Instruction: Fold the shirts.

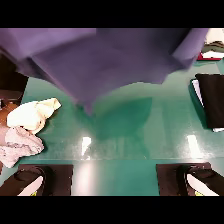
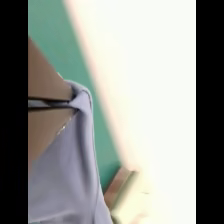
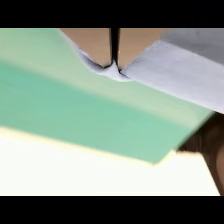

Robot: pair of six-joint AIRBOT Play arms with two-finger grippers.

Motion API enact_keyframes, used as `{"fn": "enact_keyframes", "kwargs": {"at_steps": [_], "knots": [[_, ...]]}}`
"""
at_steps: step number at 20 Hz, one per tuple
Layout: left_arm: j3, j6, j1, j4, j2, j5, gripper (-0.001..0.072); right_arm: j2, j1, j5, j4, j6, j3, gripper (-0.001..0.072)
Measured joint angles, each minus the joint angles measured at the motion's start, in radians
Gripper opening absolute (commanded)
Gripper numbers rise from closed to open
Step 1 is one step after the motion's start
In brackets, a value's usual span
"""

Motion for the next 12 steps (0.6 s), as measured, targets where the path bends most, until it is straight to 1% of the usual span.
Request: {"fn": "enact_keyframes", "kwargs": {"at_steps": [3, 6, 8, 10, 12], "knots": [[0.014, -0.003, 0.0, -0.05, 0.047, 0.087, 0.0027, 0.089, -0.102, 0.0, 0.001, 0.0, 0.016, 0.0016], [0.024, -0.004, 0.0, -0.097, 0.063, 0.131, 0.0026, 0.135, -0.258, 0.008, 0.017, 0.002, 0.023, 0.0016], [0.01, -0.005, 0.0, -0.094, 0.058, 0.138, 0.0026, 0.124, -0.369, 0.047, 0.066, 0.006, 0.024, 0.0016], [-0.048, -0.006, 0.0, -0.08, 0.051, 0.14, 0.0026, 0.077, -0.457, 0.123, 0.143, 0.014, 0.024, 0.0016], [-0.131, -0.011, 0.0, -0.052, 0.034, 0.141, 0.0027, 0.005, -0.502, 0.208, 0.204, 0.028, 0.024, 0.0016]]}}
